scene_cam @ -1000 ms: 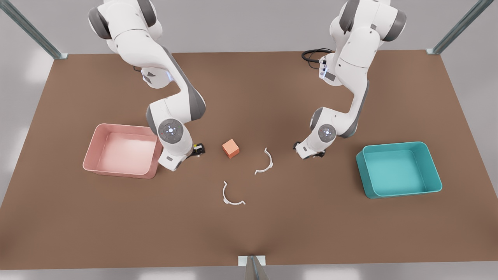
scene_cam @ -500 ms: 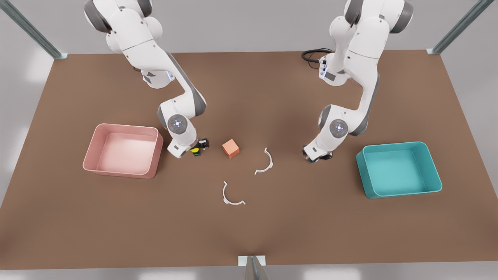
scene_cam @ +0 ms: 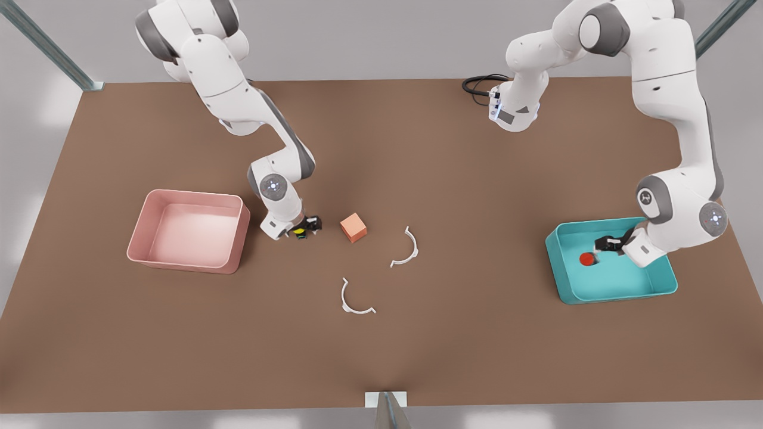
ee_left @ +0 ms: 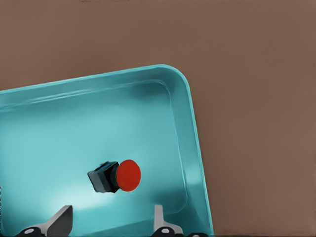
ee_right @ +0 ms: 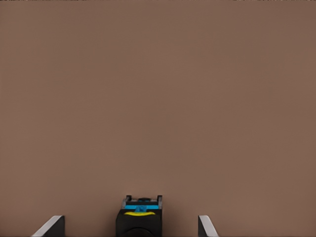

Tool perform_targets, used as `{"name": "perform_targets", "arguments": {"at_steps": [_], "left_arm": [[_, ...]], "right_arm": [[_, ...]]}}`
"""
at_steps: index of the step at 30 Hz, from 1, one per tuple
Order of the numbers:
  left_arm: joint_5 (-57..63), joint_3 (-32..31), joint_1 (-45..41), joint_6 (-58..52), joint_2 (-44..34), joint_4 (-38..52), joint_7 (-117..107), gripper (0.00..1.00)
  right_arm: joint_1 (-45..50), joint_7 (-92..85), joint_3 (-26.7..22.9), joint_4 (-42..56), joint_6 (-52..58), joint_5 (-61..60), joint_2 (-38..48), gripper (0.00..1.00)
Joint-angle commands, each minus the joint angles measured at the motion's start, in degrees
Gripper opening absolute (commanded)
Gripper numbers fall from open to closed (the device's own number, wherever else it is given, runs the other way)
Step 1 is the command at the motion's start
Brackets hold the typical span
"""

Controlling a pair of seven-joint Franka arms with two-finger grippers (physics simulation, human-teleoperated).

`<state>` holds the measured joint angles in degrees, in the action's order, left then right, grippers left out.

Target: Place the red button in the blue storage box with the left arm, and place the yellow button in the pink storage box with the right arm

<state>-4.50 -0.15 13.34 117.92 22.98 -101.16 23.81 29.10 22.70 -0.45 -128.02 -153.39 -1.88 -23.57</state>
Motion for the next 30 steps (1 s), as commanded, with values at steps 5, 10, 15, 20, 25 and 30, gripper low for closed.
{"name": "perform_targets", "arguments": {"at_steps": [5, 10, 15, 20, 25, 30], "left_arm": [[1.07, -0.73, -9.74, -22.19, -3.82, 20.82, -24.50, 1.00], [4.94, 1.47, -19.40, -25.28, -9.54, 22.84, -38.48, 1.00], [5.03, 1.12, -19.67, -27.12, -7.07, 25.75, -40.24, 1.00], [4.85, 1.12, -20.11, -27.12, -7.16, 25.75, -40.25, 1.00], [4.77, 1.12, -20.11, -27.39, -7.25, 25.75, -40.16, 1.00], [4.59, 1.12, -20.19, -28.09, -7.34, 25.75, -40.07, 1.00]], "right_arm": [[0.08, -0.55, 0.01, -0.56, -5.34, 0.03, -0.24, 0.64], [0.08, -0.81, 0.01, -0.91, -5.25, 0.21, -0.24, 0.61], [-0.09, -3.10, 0.01, -2.05, -5.07, 0.21, -0.07, 0.61], [0.08, -3.63, 0.01, -3.02, -1.91, 0.21, 0.28, 0.66], [0.52, -3.63, 0.10, -2.76, -1.03, 0.29, 0.28, 0.46], [-0.09, -3.54, 0.01, -0.83, -0.33, 0.29, 3.71, 0.45]]}}
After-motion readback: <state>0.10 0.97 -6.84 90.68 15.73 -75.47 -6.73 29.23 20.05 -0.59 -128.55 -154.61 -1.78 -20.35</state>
